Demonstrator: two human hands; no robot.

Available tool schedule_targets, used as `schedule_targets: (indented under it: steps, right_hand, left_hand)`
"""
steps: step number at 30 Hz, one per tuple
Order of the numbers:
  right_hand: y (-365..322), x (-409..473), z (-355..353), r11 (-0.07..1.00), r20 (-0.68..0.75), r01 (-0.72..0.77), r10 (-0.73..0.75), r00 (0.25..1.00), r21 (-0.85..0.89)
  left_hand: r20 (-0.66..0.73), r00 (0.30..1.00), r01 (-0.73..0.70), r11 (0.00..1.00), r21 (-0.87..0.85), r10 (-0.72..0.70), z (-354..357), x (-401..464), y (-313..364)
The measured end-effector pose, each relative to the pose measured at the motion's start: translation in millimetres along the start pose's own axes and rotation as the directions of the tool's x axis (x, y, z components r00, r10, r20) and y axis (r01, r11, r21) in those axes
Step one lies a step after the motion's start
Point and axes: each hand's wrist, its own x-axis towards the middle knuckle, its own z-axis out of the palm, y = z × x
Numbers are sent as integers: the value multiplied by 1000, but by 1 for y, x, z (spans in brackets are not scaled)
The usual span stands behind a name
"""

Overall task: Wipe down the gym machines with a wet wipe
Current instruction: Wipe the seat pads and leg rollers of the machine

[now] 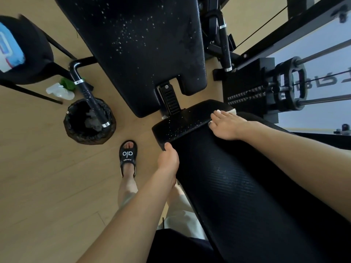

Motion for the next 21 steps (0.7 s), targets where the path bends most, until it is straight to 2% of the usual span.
schedule_targets:
  steps: [5, 7, 9, 10, 12, 14, 17, 19, 21]
  right_hand:
    - [-74, 34, -5, 983, 116, 162, -171, 978, 82]
    - [-107, 28, 4, 953, 108, 289, -299, 948, 94]
    - [-122, 15, 13, 929, 115, 354, -365, 924, 109]
    - [-118, 11, 14, 924, 134, 355, -373, 918, 141]
    - [-92, 11, 4, 934, 147, 269, -307, 940, 233]
    - [-53, 22, -13, 968, 87, 170, -188, 978, 184]
    - [-4, 39, -27, 998, 102, 24, -29, 994, 52]
    - [-9, 46, -23, 997, 93, 66, -70, 993, 38]
    - [-51, 46, -13, 976, 99, 216, -217, 971, 21]
  left_hand:
    - [100, 995, 26, 998, -55, -20, -12, 9, 17]
    - [149, 988, 54, 996, -75, -42, -22, 19, 20]
    - [161, 986, 46, 996, -75, -33, -30, 23, 20]
    - [171, 985, 43, 996, -74, -30, -32, 24, 21]
    - [187, 982, 46, 997, -68, -32, -34, 27, 22]
    - [195, 980, 48, 997, -62, -35, -36, 30, 26]
    - [188, 981, 54, 998, -16, -50, -40, 32, 31]
    - [198, 979, 57, 998, -34, -49, -43, 36, 33]
    - [224, 973, 60, 997, -43, -49, -44, 42, 33]
